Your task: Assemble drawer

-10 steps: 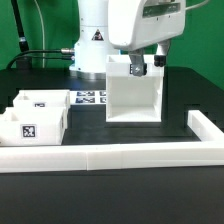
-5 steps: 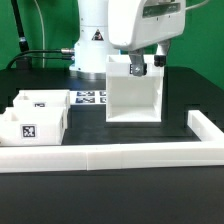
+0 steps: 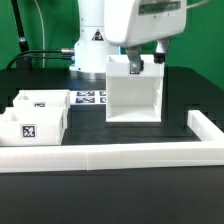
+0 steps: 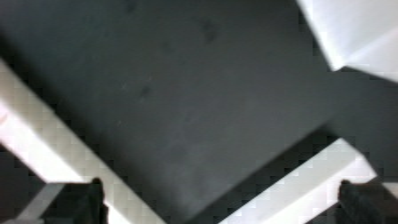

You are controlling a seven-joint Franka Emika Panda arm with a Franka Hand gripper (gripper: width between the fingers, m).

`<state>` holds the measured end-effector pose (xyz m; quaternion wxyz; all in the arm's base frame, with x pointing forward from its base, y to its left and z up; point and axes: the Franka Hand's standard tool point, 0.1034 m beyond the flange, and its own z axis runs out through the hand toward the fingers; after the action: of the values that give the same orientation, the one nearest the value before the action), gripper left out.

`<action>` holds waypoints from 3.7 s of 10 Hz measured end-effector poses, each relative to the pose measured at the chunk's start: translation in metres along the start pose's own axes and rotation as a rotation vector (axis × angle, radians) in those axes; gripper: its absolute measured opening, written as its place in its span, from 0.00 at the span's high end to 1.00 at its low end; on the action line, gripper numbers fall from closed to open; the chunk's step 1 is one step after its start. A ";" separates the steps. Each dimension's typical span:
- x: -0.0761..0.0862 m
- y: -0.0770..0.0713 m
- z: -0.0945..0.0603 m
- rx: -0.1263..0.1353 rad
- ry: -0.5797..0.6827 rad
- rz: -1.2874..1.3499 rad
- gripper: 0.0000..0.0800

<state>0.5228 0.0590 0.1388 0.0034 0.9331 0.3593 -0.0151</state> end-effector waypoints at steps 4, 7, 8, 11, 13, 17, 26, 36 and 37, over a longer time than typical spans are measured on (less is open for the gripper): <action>-0.010 -0.025 -0.009 -0.005 -0.006 0.089 0.19; -0.011 -0.026 -0.009 -0.007 -0.002 0.110 0.19; -0.019 -0.033 -0.006 -0.021 0.021 0.230 0.19; -0.036 -0.071 0.006 0.011 0.001 0.576 0.19; -0.037 -0.073 0.008 0.030 0.000 0.604 0.19; -0.037 -0.073 0.008 0.030 -0.001 0.604 0.19; -0.042 -0.080 0.037 0.133 -0.010 0.802 0.31; -0.041 -0.079 0.037 0.132 -0.008 0.802 0.95; -0.041 -0.079 0.037 0.132 -0.008 0.802 0.95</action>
Offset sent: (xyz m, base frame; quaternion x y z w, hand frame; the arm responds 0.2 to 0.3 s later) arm 0.0000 0.0000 0.0000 0.0000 0.0000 0.0000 1.0000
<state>0.4380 0.0897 0.1035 -0.0496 0.9974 -0.0351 -0.0392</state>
